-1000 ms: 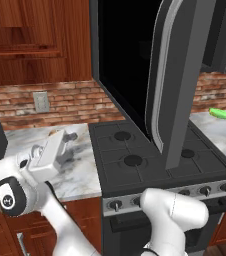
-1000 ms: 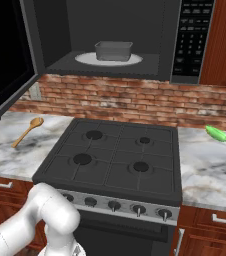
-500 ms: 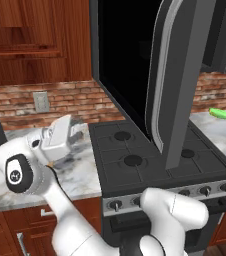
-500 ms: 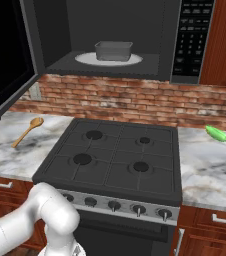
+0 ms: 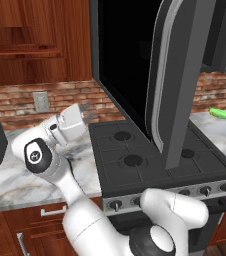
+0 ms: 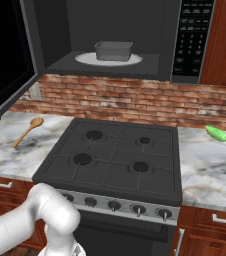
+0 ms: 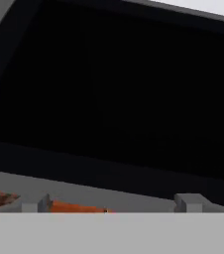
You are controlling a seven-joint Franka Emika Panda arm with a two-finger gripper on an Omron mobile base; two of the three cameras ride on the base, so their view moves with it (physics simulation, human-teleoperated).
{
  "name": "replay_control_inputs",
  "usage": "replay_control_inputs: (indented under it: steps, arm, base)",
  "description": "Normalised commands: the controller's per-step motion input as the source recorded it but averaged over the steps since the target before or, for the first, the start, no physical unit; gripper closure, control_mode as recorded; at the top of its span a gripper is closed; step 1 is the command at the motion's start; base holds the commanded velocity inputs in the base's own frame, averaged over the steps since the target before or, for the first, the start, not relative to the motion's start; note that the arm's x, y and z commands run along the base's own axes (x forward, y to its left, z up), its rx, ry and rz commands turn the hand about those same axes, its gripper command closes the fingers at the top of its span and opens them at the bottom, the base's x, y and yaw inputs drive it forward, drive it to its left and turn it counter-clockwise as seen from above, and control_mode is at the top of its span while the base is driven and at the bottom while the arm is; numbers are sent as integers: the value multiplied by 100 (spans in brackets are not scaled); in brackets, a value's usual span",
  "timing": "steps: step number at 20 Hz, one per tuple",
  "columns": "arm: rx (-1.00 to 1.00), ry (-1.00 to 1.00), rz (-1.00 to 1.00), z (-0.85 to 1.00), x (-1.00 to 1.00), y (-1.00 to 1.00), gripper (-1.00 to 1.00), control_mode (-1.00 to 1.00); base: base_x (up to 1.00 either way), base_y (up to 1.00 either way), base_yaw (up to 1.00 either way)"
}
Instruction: Close the microwave door.
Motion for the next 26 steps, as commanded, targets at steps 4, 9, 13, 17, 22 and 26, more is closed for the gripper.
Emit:
replay_control_inputs:
  steps: [4, 9, 13, 17, 22, 26]
  arm:
    - [-4, 4, 7, 25, 20, -29, -100, -100]
    - [-1, 15, 4, 39, 16, -32, -100, -100]
    - [7, 9, 2, 27, 16, -46, -100, -100]
    - [23, 0, 7, 2, 11, -65, -100, -100]
    - [20, 0, 13, 1, 9, -62, -100, -100]
    - [18, 0, 16, 4, 22, -61, -100, -100]
  base:
    - [0, 0, 0]
    - [0, 0, 0]
    - [0, 0, 0]
    - [0, 0, 0]
    - [0, 0, 0]
    - [0, 0, 0]
